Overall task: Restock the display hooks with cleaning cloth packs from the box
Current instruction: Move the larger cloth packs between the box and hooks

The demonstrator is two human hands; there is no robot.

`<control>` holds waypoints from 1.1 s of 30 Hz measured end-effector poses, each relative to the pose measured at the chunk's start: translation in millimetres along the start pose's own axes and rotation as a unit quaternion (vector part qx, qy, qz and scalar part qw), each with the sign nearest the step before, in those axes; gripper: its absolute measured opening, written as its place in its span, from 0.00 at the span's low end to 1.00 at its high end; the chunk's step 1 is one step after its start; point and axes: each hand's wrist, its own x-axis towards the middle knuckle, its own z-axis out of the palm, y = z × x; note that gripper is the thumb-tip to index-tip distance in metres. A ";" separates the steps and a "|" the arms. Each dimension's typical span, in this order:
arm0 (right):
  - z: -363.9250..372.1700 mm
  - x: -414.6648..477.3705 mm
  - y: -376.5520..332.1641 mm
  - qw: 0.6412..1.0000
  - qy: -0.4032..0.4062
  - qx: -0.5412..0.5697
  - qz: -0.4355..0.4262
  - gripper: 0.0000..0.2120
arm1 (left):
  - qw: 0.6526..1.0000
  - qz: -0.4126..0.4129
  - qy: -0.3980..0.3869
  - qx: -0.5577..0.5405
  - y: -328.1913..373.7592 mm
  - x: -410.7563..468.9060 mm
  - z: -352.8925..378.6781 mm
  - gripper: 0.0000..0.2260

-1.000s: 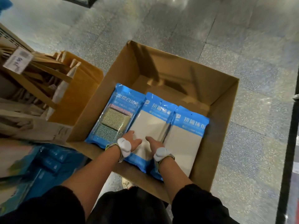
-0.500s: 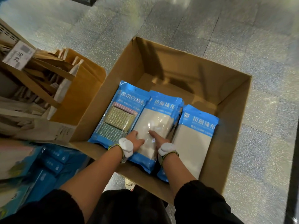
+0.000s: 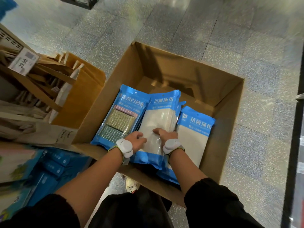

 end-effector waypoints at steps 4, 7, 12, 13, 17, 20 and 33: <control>-30.0 -17.8 -24.4 1.000 0.002 -0.029 -0.009 0.52 | 0.999 0.032 0.018 -0.041 21.2 -22.7 -7.9 0.17; -52.6 -42.1 -45.8 0.999 -0.018 -0.025 -0.038 0.54 | 0.989 0.023 0.040 -0.139 43.7 -48.1 -18.7 0.07; -79.7 -105.5 -97.9 0.991 -0.115 -0.039 -0.049 0.43 | 0.966 0.003 0.029 -0.257 70.8 -79.3 -62.3 0.18; -80.9 -108.4 -100.8 0.988 -0.137 -0.037 -0.055 0.40 | 0.960 0.004 0.028 -0.278 72.9 -80.1 -66.2 0.24; -85.1 -165.2 -135.3 0.967 -0.237 -0.056 -0.075 0.25 | 0.929 0.004 0.042 -0.366 87.9 -130.1 -105.0 0.39; -81.4 -203.6 -153.7 0.949 -0.296 -0.079 -0.074 0.21 | 0.904 0.032 0.034 -0.425 71.0 -145.3 -128.0 0.45; -2.8 -306.6 -149.8 0.883 -0.428 -0.097 -0.168 0.23 | 0.784 0.133 0.093 -0.599 17.7 -278.3 -185.9 0.35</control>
